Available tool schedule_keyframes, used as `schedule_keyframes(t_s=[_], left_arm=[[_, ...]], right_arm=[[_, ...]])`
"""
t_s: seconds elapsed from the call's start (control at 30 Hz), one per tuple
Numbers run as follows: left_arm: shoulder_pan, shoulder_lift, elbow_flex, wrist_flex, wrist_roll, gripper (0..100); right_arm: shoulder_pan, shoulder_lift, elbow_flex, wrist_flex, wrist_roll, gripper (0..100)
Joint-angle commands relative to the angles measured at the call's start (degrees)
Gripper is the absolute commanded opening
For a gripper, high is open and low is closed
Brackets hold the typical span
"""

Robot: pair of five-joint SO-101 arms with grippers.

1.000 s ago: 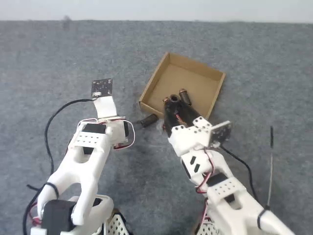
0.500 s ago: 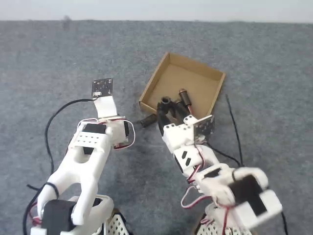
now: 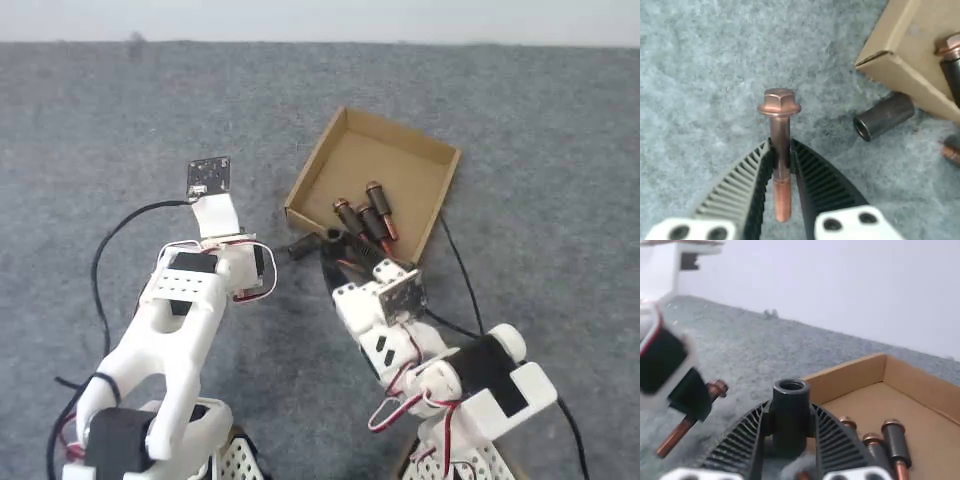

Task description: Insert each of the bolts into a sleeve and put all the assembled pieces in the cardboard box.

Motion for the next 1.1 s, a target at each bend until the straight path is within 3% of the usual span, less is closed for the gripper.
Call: schedule_keyframes(t_s=[0.0,0.33,0.53,0.67,1.07], left_arm=[[-0.2,-3.0,-0.8,-2.0,-0.5,1],[0.2,-3.0,-0.6,-9.9,-0.4,1],[0.4,-3.0,-0.7,-19.5,-0.4,1],[2.8,-3.1,-0.7,-25.7,-0.5,1],[10.0,-3.1,-0.4,-32.3,-0.5,1]], right_arm=[[-1.5,-0.6,1.2,-1.8,1.5,0.6],[-1.2,0.0,4.0,-7.1,1.2,0.6],[-1.2,0.0,3.7,-7.1,1.1,0.6],[-1.4,0.0,3.7,-7.1,1.1,0.6],[-1.5,0.0,0.4,-2.6,-2.8,0.6]])
